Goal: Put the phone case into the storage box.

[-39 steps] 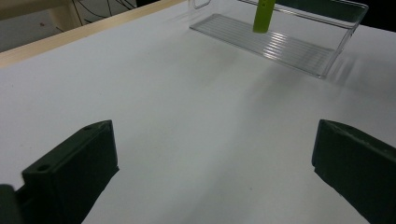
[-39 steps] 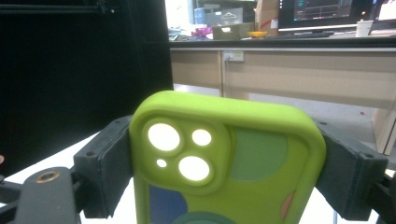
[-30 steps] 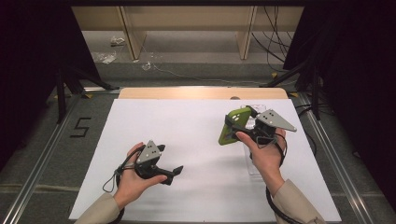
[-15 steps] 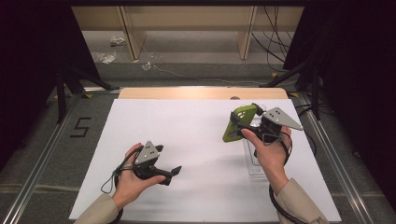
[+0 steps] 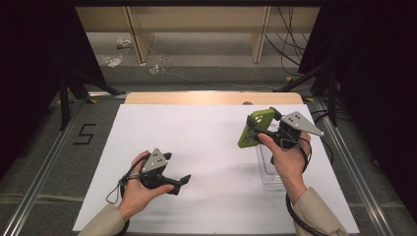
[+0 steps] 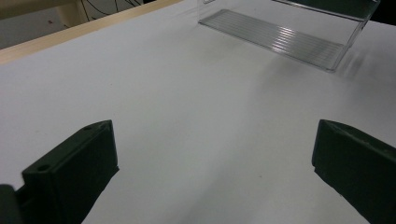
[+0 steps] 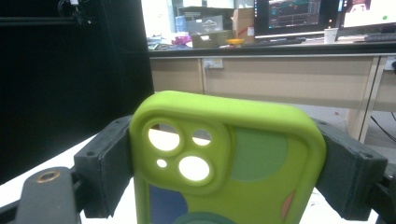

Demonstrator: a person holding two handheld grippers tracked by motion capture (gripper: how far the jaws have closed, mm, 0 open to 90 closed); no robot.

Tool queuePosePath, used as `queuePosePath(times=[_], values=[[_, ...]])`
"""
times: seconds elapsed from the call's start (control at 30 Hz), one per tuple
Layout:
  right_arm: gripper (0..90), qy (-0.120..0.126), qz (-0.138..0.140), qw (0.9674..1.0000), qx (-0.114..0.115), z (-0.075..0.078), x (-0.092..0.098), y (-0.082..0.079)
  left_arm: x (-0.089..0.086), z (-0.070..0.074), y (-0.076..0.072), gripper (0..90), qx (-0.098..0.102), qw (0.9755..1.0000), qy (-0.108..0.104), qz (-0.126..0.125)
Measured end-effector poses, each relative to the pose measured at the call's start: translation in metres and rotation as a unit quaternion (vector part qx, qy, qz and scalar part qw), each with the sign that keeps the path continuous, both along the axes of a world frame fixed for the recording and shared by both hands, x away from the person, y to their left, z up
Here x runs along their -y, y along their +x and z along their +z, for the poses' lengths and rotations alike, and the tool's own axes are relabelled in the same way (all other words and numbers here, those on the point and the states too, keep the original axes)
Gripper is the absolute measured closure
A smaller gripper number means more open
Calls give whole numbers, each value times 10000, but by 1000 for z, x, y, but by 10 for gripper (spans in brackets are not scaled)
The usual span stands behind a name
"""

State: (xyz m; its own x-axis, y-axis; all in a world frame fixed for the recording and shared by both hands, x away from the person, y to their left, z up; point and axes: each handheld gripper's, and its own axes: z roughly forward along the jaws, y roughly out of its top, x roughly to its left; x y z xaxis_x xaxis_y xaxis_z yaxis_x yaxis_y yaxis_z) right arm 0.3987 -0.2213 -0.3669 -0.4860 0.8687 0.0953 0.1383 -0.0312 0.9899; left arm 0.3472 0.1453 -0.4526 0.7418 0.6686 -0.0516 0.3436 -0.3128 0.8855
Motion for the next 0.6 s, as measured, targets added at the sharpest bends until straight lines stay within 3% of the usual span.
queuePosePath(times=[0.6], values=[[168,49,-133,9999,39,4,9,2,0,0,0,0,4,10000,-9,14]])
